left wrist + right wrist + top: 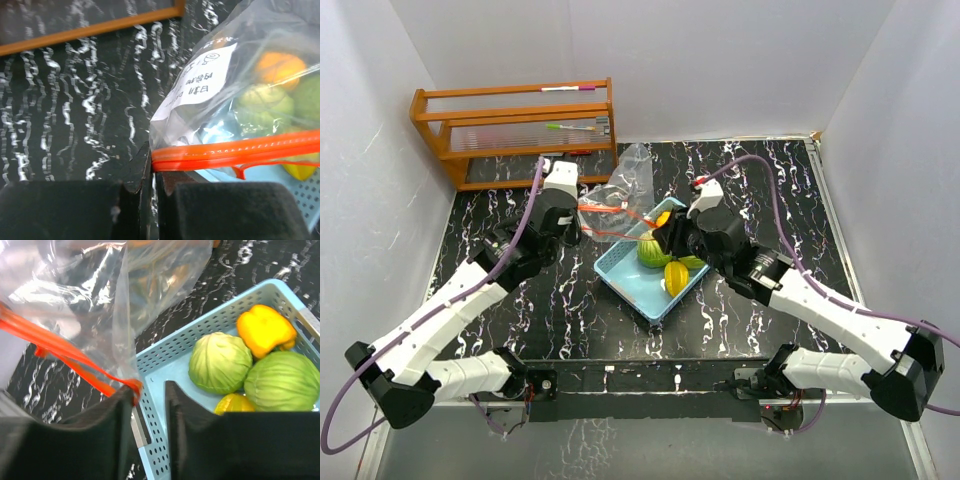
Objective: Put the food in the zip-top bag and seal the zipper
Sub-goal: Open the zipper of the food storage bag.
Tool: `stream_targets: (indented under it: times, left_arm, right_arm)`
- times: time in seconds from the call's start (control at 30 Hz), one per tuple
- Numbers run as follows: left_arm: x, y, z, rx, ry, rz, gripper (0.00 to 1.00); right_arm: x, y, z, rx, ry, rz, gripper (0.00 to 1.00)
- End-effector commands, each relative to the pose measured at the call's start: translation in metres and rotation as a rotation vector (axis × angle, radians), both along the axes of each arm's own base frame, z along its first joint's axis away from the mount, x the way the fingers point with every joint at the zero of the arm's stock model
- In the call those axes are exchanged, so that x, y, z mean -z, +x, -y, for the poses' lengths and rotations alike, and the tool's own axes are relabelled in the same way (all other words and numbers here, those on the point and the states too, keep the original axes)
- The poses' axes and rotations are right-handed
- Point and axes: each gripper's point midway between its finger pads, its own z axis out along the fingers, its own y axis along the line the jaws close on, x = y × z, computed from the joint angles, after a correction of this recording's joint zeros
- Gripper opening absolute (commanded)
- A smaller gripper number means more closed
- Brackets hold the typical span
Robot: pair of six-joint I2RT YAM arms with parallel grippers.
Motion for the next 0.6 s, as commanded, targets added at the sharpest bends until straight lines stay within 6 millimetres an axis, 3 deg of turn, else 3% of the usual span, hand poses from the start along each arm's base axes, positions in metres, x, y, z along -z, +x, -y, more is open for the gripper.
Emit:
stream_targets:
  times: [0.0, 0.17, 0.3, 0.43, 0.57]
  left_arm:
    - [-0.039, 0.004, -0.047, -0.128, 0.116, 0.114, 0.00]
    - [-0.042, 0.001, -0.066, -0.173, 0.206, 0.127, 0.00]
    - [-0.039, -0.005, -0.085, -0.226, 0.305, 0.110, 0.00]
    - [-0.030, -0.012, -0.089, -0.218, 0.317, 0.078, 0.00]
    - [0.007, -0.014, -0.073, -0.160, 0.279, -0.001, 0.00]
  right_arm:
    - [-0.035, -0.008, -0.036, -0.240, 0.067, 0.124, 0.42]
    - [-0.062, -0.011, -0.047, -0.326, 0.086, 0.220, 0.64]
    - [-0.069, -0.005, -0.035, -0.262, 0.062, 0.255, 0.72]
    - [-0.026, 0.021, 0.006, 0.006, -0.108, 0.103, 0.84]
    - [0.024, 0.029, 0.044, 0.213, -0.263, -0.034, 0.92]
